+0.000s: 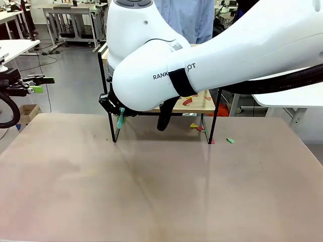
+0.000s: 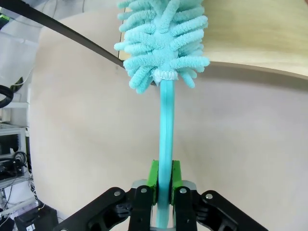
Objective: Clean the shelf.
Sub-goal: Clean the specific section of the Shelf indicated by the human with the Duster.
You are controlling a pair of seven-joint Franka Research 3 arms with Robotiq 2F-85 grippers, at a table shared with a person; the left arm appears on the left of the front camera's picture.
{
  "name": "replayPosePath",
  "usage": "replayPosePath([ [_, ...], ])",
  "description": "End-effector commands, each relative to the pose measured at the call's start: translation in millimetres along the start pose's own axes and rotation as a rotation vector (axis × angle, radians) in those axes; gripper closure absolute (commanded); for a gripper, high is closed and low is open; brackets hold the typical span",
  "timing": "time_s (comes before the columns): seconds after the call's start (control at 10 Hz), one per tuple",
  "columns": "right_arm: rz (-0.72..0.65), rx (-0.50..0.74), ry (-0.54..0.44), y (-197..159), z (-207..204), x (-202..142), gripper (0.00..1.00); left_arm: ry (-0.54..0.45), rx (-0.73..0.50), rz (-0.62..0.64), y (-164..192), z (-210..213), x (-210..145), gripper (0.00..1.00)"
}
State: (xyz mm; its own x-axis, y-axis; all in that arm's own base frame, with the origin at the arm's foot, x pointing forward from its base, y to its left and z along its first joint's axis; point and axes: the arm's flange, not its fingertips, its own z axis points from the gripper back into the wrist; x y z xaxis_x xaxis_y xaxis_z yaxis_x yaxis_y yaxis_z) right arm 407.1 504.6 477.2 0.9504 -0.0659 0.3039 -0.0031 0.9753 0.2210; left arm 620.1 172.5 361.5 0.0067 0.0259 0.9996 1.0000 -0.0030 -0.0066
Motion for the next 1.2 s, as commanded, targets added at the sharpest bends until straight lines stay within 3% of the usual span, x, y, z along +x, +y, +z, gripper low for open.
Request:
replayPosePath([
  [0.0,0.001,0.004,-0.008,-1.1,4.2,1.6,0.87,-0.002,0.001,-0.008,-2.2,-0.2,3.5,0.0],
  [0.2,-0.001,0.0,-0.001,-0.3,0.2,0.6,0.87,-0.002,0.001,-0.008,-2.2,-0.2,3.5,0.0],
  [0.8,-0.121,-0.047,0.148,-123.7,25.7,32.8,0.87,-0.002,0.001,-0.008,-2.2,-0.2,3.5,0.0],
  [1.1,-0.192,-0.115,0.149,-186.9,36.9,38.1,0.87,-0.002,0.001,-0.008,-2.2,-0.2,3.5,0.0],
])
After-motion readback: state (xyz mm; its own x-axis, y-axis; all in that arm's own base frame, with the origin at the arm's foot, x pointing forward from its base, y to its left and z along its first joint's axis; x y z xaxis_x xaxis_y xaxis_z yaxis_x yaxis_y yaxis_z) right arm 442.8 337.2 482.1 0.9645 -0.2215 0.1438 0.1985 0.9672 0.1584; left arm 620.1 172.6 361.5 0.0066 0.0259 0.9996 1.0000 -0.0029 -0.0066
